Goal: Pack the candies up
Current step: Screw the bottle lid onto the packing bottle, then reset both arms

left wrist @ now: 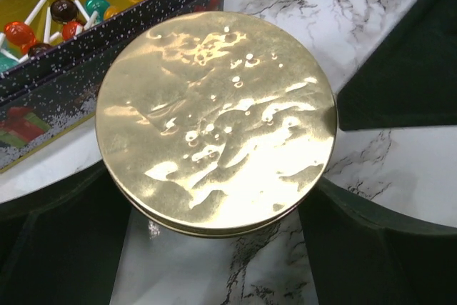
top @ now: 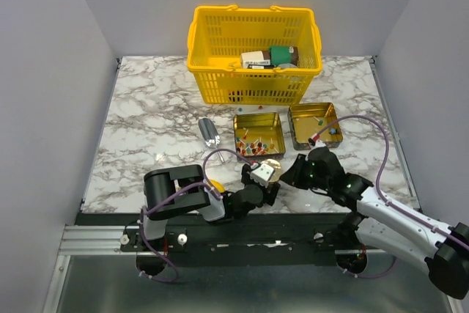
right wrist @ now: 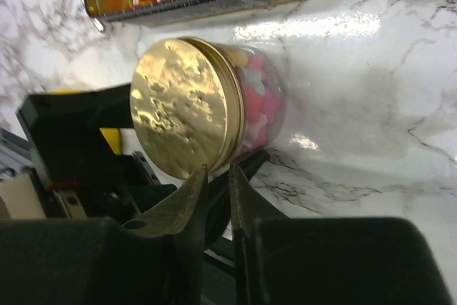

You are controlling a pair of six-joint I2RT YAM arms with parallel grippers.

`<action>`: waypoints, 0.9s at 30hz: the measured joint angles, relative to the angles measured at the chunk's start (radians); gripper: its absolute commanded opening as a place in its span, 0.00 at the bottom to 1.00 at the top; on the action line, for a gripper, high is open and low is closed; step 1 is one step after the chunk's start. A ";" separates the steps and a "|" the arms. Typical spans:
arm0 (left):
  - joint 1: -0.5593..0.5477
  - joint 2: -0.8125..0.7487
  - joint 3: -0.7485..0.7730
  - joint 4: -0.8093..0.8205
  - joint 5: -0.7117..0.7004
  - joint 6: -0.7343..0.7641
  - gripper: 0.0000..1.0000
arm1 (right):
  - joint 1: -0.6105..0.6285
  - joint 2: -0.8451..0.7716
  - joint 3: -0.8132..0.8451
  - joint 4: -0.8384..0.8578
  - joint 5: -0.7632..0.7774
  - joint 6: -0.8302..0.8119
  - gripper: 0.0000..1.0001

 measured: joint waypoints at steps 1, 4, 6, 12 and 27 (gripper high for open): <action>0.000 -0.009 -0.001 -0.018 0.003 -0.001 0.99 | 0.002 -0.010 0.001 -0.019 -0.001 0.002 0.46; 0.000 -0.042 -0.001 -0.076 0.023 -0.002 0.99 | 0.007 -0.046 0.008 -0.072 0.006 0.005 0.53; 0.000 -0.077 -0.001 -0.137 0.035 -0.006 0.99 | 0.007 -0.069 0.023 -0.102 0.015 0.004 0.60; -0.002 -0.212 -0.002 -0.367 0.067 -0.009 0.99 | 0.007 -0.109 0.055 -0.145 0.035 0.001 0.65; 0.000 -0.737 0.038 -0.952 -0.054 -0.164 0.99 | 0.007 -0.276 0.089 -0.360 0.287 -0.024 1.00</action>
